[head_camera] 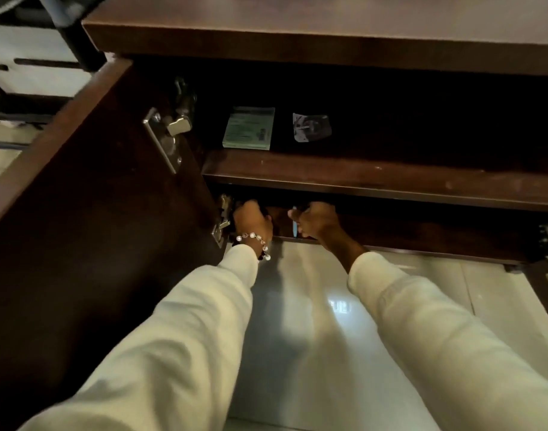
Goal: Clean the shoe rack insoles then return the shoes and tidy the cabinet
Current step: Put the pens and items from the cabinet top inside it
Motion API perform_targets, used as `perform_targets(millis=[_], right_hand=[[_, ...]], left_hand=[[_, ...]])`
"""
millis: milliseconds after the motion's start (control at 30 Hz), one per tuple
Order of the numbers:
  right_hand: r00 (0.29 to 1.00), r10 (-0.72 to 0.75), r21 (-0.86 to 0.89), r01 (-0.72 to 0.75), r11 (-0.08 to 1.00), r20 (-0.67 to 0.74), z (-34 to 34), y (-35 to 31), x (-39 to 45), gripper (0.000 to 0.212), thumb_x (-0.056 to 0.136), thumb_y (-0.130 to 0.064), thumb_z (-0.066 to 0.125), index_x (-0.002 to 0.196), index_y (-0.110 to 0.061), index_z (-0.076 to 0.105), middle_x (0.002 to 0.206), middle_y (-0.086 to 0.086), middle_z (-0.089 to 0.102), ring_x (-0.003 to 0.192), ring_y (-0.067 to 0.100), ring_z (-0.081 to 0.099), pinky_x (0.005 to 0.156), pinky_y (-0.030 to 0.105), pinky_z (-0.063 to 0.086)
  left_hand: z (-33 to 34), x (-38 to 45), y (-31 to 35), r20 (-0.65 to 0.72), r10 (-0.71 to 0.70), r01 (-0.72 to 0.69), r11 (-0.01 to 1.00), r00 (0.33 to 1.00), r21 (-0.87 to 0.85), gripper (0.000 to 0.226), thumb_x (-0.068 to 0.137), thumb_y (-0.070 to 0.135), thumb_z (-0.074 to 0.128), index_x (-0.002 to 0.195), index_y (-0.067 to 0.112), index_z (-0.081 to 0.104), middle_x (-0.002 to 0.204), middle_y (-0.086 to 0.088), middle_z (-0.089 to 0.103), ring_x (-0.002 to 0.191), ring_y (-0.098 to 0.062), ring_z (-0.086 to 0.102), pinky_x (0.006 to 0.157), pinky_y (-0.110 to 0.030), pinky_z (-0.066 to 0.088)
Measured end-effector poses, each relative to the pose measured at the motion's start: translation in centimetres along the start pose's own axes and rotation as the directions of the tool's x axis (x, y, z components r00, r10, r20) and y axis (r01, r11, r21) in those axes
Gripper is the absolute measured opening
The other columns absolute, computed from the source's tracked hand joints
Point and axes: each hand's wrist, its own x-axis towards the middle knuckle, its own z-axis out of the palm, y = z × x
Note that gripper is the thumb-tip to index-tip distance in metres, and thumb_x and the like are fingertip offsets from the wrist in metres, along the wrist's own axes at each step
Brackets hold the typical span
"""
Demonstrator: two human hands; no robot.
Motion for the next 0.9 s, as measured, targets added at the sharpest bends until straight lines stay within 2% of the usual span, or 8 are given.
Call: perform_targets(millis=[67, 167, 267, 367, 567, 700, 767, 900], right_hand=[[1.0, -0.016, -0.068, 0.017, 0.998, 0.007, 0.5, -0.2, 0.2, 0.032, 0.089, -0.024, 0.063, 0.104, 0.004, 0.065, 0.104, 0.021, 0.067, 0.092, 0.031, 0.064, 0.086, 0.042, 0.054], [0.997, -0.072, -0.116, 0.072, 0.991, -0.001, 1.0, -0.3, -0.2, 0.018, 0.089, -0.013, 0.058, 0.097, 0.002, 0.066, 0.105, 0.025, 0.066, 0.101, 0.038, 0.062, 0.09, 0.046, 0.051], [0.995, -0.103, -0.033, 0.103, 0.994, 0.001, 1.3, -0.3, -0.9, 0.02, 0.086, -0.002, 0.059, 0.105, -0.001, 0.066, 0.108, 0.019, 0.067, 0.101, 0.032, 0.064, 0.091, 0.041, 0.053], [0.988, -0.115, 0.116, 0.103, 0.988, 0.1, 1.3, -0.2, -1.8, 0.034, 0.086, 0.008, 0.054, 0.118, -0.001, 0.06, 0.113, 0.014, 0.065, 0.106, 0.027, 0.063, 0.096, 0.04, 0.051], [0.972, -0.165, 0.139, 0.143, 0.98, 0.168, 0.4, 0.1, -3.2, 0.044, 0.088, 0.006, 0.055, 0.129, -0.009, 0.054, 0.12, 0.006, 0.063, 0.106, 0.017, 0.063, 0.095, 0.029, 0.05], [0.965, -0.158, 0.179, 0.121, 0.976, 0.211, 0.4, 0.3, -3.1, 0.045, 0.085, 0.01, 0.056, 0.127, -0.007, 0.056, 0.116, 0.008, 0.064, 0.101, 0.017, 0.064, 0.09, 0.03, 0.053], [0.968, -0.112, 0.236, 0.058, 0.97, 0.224, 1.2, 0.1, -2.8, 0.044, 0.084, 0.014, 0.056, 0.125, -0.002, 0.056, 0.118, 0.014, 0.063, 0.105, 0.025, 0.064, 0.092, 0.038, 0.054], [0.993, -0.065, 0.238, 0.041, 0.97, 0.095, 3.0, -0.7, -2.2, 0.037, 0.083, 0.012, 0.055, 0.117, -0.002, 0.061, 0.116, 0.013, 0.064, 0.108, 0.026, 0.062, 0.095, 0.042, 0.052]], left_hand=[[0.2, -0.1, 0.0, -0.017, 0.018, -0.018, 0.999, 1.0, 0.046, 0.033, 0.086, 0.009, 0.065, 0.116, -0.002, 0.06, 0.132, -0.021, 0.051, 0.123, -0.036, 0.048, 0.102, -0.033, 0.036], [0.3, -0.6, -0.5, -0.037, 0.086, -0.083, 0.993, 0.996, 0.088, 0.039, 0.085, 0.006, 0.064, 0.122, -0.001, 0.056, 0.141, -0.019, 0.04, 0.127, -0.035, 0.043, 0.105, -0.031, 0.035], [0.5, -1.6, -1.1, -0.058, 0.15, -0.136, 0.971, 0.987, 0.197, 0.042, 0.09, 0.015, 0.062, 0.128, 0.001, 0.054, 0.141, -0.019, 0.04, 0.123, -0.037, 0.047, 0.101, -0.035, 0.038], [0.6, -2.6, -1.0, -0.044, 0.101, -0.082, 0.946, 0.994, 0.313, 0.039, 0.093, 0.026, 0.058, 0.126, 0.005, 0.056, 0.133, -0.02, 0.044, 0.113, -0.042, 0.053, 0.09, -0.043, 0.047], [0.0, -2.0, -0.8, -0.051, 0.062, -0.047, 0.967, 0.997, 0.252, 0.026, 0.095, 0.018, 0.057, 0.115, 0.001, 0.064, 0.117, -0.025, 0.059, 0.107, -0.044, 0.059, 0.086, -0.044, 0.049], [0.1, -1.4, -0.8, -0.087, 0.06, -0.043, 0.982, 0.994, 0.184, 0.022, 0.095, 0.014, 0.057, 0.109, 0.001, 0.067, 0.109, -0.025, 0.065, 0.102, -0.041, 0.062, 0.084, -0.041, 0.049], [0.4, -1.4, -1.0, -0.109, 0.056, -0.033, 0.978, 0.992, 0.206, 0.022, 0.096, 0.009, 0.052, 0.11, 0.0, 0.067, 0.111, -0.024, 0.063, 0.103, -0.04, 0.062, 0.084, -0.039, 0.049], [0.7, -1.1, -1.7, -0.093, 0.07, -0.046, 0.97, 0.993, 0.24, 0.027, 0.095, 0.004, 0.046, 0.113, 0.002, 0.066, 0.118, -0.021, 0.061, 0.108, -0.036, 0.06, 0.086, -0.034, 0.046]])
